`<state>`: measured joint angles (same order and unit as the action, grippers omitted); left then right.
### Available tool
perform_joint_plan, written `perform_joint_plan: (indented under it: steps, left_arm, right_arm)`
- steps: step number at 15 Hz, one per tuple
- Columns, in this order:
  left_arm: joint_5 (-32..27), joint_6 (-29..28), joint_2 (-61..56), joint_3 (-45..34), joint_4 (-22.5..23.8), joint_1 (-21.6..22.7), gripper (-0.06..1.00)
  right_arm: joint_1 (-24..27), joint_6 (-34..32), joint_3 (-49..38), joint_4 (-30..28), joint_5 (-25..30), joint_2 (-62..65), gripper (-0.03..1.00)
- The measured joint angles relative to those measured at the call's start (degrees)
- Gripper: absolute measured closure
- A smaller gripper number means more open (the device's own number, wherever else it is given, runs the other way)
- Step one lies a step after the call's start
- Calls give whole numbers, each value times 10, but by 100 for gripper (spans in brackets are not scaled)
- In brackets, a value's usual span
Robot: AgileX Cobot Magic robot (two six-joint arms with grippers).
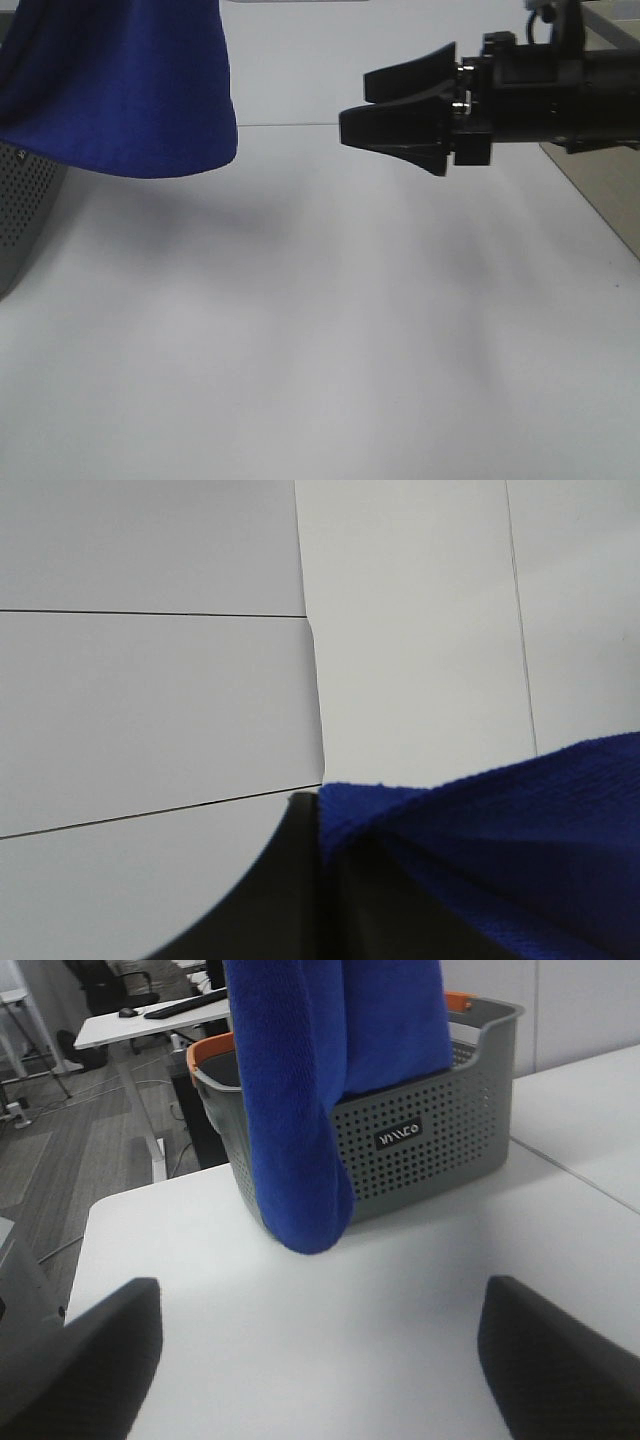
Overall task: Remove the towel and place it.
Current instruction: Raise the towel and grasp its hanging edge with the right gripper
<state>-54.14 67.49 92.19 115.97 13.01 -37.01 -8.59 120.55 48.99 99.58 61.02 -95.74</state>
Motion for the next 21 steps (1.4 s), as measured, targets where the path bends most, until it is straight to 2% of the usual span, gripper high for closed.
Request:
perform_joint_plan:
  steps: [6,7,12,13,15,17,19,21]
  left_arm:
    - [0,0,0,0,0,0,94]
    - [0,0,0,0,0,0,94]
    - [0,0,0,0,0,0,94]
    - [0,0,0,0,0,0,94]
    - [0,0,0,0,0,0,94]
    - [0,0,0,0,0,0,94]
    - [0,0,0,0,0,0,94]
    - [0,0,0,0,0,0,94]
  right_arm:
    - [-112,-42,175,0,-22,-118,13]
    - [-143,-57,213,0,-38,-144,13]
    - [-175,-104,270,-29,-48,-189,13]
    - [-176,-107,270,-42,-48,-189,16]
    - [-176,-117,270,-64,-44,-189,30]
    - [-176,-145,270,-75,-44,-189,66]
    - [-176,-169,270,-85,-46,-189,95]
    - [-176,-177,270,-93,-38,-189,95]
